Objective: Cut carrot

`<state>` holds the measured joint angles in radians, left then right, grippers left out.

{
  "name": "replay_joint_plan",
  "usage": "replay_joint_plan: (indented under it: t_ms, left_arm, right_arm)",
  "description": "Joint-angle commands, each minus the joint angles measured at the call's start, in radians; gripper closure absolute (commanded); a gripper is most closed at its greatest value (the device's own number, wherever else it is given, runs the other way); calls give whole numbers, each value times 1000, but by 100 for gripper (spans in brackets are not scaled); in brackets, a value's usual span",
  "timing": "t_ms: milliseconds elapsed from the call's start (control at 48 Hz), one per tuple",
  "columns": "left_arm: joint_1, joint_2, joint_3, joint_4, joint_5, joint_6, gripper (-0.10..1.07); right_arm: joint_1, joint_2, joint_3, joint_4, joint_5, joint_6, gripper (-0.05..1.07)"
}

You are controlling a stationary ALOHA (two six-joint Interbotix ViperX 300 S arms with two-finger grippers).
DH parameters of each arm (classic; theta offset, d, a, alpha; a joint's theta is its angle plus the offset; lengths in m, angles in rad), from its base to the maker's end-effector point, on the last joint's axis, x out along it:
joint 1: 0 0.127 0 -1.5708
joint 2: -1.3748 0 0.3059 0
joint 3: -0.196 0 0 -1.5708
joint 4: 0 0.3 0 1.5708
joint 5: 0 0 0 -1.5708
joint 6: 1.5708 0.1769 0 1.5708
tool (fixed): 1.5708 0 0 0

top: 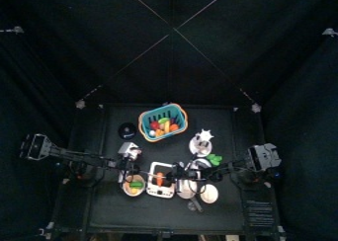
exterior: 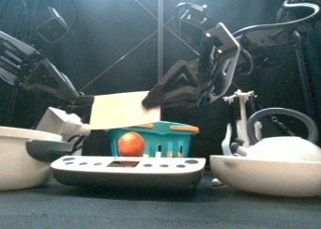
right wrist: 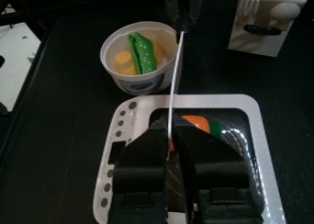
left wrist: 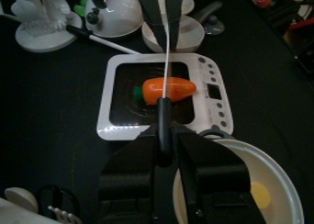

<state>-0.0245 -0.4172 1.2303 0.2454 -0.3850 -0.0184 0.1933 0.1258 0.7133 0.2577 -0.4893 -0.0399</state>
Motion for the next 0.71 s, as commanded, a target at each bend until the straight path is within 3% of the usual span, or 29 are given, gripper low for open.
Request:
replay_joint_plan:
  t_ms: [0, 208, 375, 688]
  left_arm:
    - [35, -2, -12, 48, -14, 3, 64]
    - [106, 9, -5, 110, -41, -6, 64]
    - [101, 40, 9, 114, -95, -75, 64]
    - [107, 44, 21, 107, -97, -81, 64]
  right_arm:
    - [26, -29, -17, -3, -2, -3, 66]
    - [23, -41, -20, -3, 18, -2, 66]
    - [23, -40, -17, 5, 35, -2, 66]
    - [21, -21, -18, 15, 44, -2, 66]
